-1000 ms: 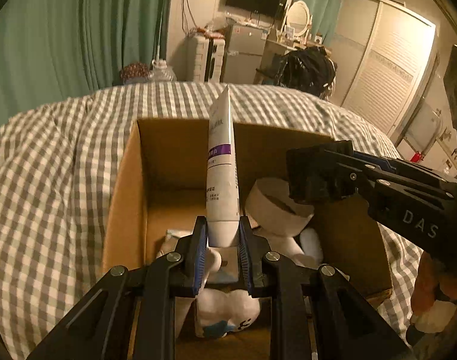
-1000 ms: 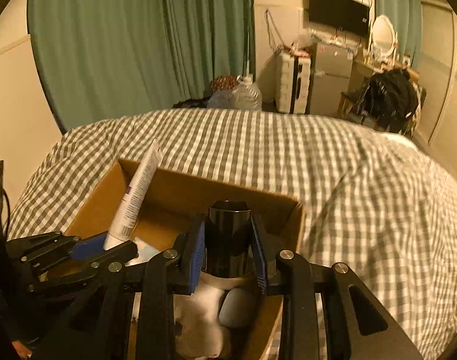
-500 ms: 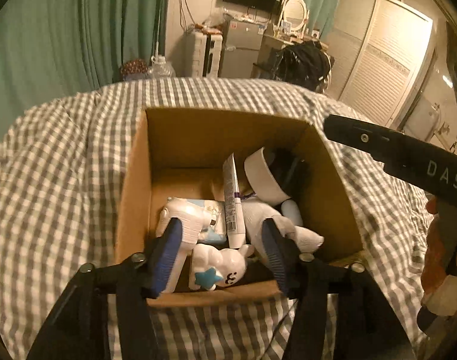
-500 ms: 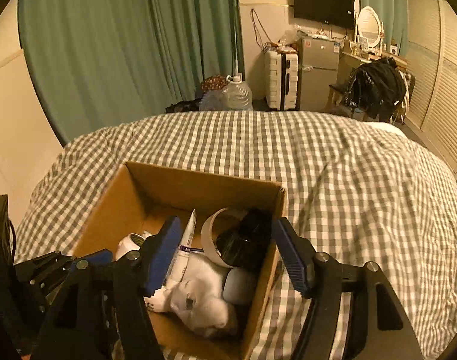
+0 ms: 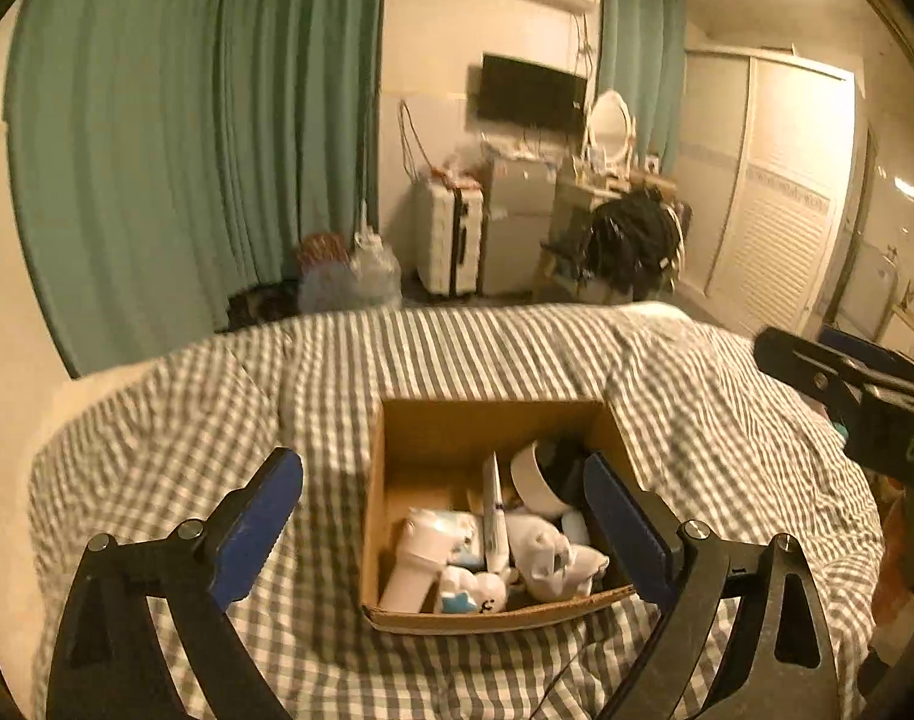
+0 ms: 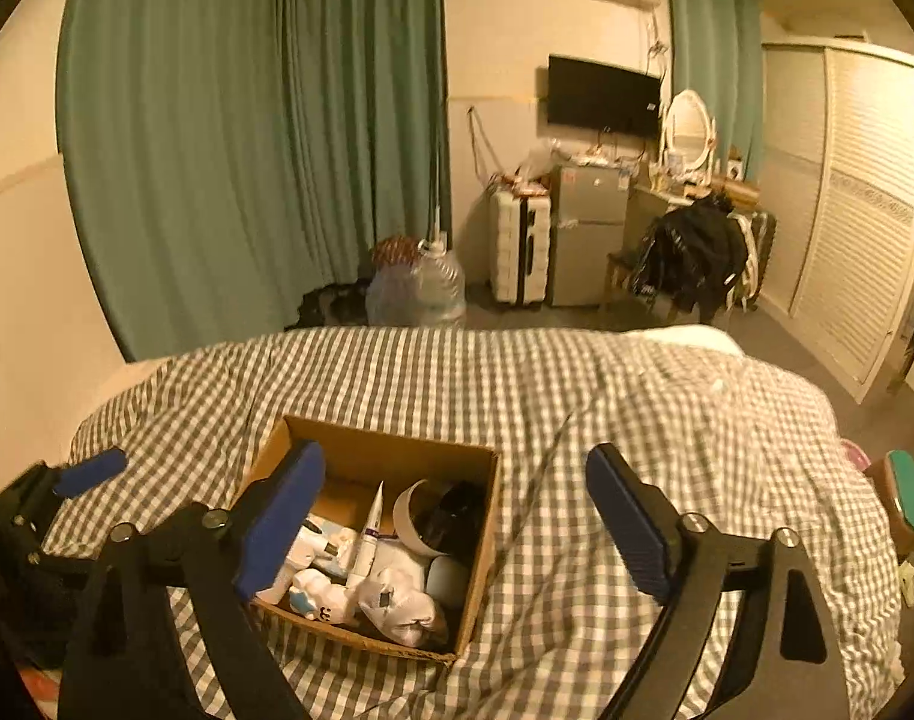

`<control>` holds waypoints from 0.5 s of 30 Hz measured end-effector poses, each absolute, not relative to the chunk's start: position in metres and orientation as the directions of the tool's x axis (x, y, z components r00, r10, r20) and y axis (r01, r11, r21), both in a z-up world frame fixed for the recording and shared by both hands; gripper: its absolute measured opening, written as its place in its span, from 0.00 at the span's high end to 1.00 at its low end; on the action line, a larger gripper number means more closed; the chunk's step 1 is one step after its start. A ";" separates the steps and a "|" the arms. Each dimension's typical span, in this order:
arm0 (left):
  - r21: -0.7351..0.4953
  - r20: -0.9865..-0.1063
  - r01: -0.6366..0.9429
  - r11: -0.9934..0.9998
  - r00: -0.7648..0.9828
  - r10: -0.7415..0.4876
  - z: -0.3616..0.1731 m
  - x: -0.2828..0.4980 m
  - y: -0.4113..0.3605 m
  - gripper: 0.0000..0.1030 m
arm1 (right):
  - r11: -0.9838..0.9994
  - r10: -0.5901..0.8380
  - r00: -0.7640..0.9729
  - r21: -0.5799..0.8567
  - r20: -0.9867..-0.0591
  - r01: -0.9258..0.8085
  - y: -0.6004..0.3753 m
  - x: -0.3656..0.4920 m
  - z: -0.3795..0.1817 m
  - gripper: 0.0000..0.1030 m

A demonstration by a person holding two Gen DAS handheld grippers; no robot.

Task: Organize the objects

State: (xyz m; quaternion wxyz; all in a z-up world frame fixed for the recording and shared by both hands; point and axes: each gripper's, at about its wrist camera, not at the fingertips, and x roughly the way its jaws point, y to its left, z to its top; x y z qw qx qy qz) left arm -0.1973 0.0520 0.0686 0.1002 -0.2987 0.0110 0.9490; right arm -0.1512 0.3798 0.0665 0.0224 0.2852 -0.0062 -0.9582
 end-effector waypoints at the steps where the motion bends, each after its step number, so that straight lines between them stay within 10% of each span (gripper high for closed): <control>1: -0.037 -0.559 -0.192 -0.981 -0.809 0.180 0.074 -0.194 0.052 0.05 | -0.999 -0.038 -0.843 0.020 -0.536 0.032 0.381 -0.145 0.072 0.09; 15: 0.061 -0.402 -0.157 -0.986 -0.908 0.120 0.102 -0.136 0.055 0.03 | -0.999 0.003 -0.901 0.027 -0.434 -0.017 0.393 -0.070 0.101 0.03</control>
